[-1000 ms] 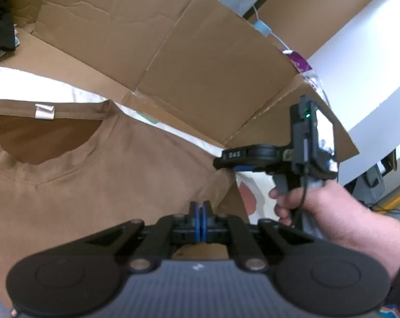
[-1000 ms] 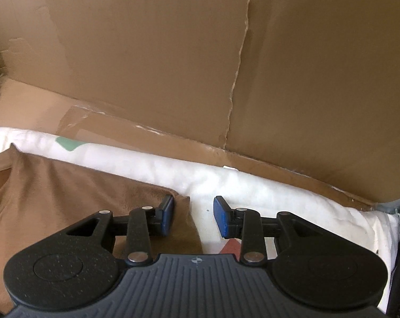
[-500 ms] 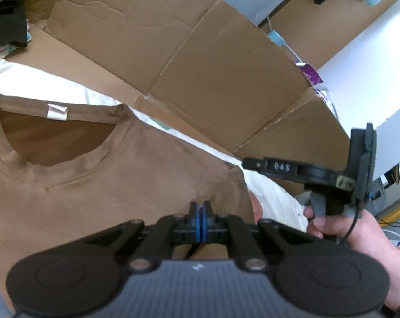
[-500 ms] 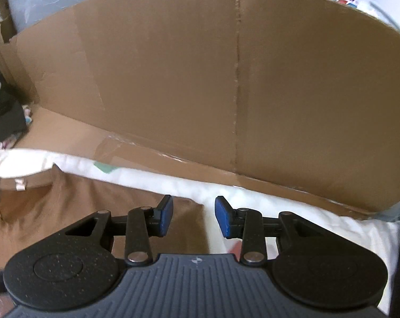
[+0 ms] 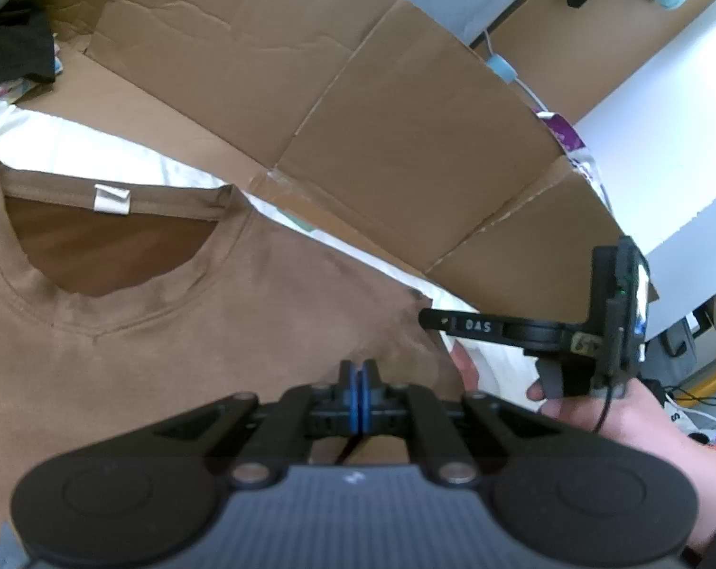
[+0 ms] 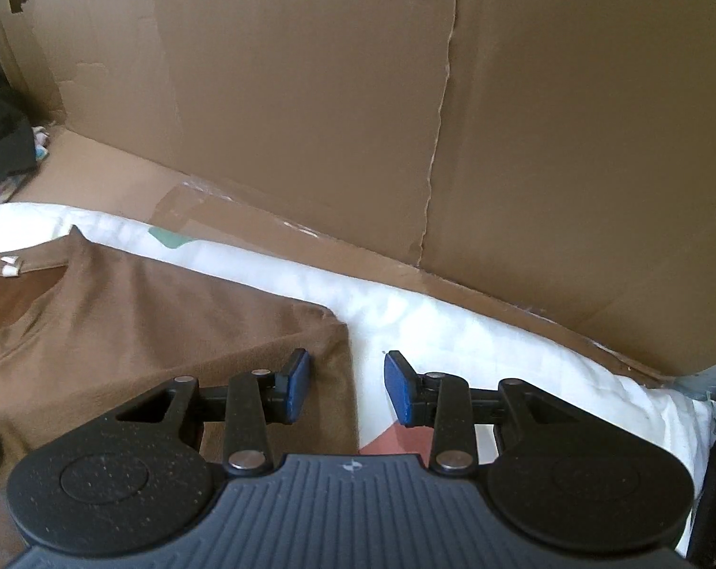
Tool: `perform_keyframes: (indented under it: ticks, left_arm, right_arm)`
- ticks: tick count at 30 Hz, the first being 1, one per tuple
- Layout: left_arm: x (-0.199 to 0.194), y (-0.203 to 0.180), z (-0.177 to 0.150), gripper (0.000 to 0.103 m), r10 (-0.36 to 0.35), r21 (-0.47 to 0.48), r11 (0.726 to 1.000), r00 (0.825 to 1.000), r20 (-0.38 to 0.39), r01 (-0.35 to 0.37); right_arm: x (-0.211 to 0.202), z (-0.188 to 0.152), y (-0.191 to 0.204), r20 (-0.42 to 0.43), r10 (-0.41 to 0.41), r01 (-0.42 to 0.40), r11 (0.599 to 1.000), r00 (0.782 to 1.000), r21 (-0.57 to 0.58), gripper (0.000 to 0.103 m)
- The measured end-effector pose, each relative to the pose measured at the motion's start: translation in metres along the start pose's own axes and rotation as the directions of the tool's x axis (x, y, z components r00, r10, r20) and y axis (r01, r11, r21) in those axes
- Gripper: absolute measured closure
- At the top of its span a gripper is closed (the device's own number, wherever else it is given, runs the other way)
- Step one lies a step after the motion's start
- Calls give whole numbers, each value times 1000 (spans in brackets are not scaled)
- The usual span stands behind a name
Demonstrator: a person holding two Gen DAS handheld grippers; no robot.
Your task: Fold clothes
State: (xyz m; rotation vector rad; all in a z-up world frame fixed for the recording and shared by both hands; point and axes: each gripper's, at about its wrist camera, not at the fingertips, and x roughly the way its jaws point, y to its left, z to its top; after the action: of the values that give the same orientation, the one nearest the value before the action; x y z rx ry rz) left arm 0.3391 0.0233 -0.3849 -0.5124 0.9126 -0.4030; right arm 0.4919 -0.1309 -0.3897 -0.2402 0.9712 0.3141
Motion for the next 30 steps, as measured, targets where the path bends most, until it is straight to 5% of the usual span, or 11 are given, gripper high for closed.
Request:
perform_keyframes:
  ticks: [11,23,25,30]
  left_arm:
    - [6,7,7,101,8,-22,1000,1000,-11,-8]
    - [32,52,1,99,68,-131,988,995,-74,-77]
    - [29,54,0,96,51,-152,986,996,-67,-61]
    - [28,50,-5,65,9,-146,989,998,-68,-19]
  right_arm:
    - [22,5,1,-17,-9,9,1000,1000,-12,62]
    - [29,19,-18,-68,58,-49,992,996,117,62]
    - [19,17,-17,-38,75,-71,993,996,92,62]
    - [-4,10,-11,13,123,-123,992,992,21,62]
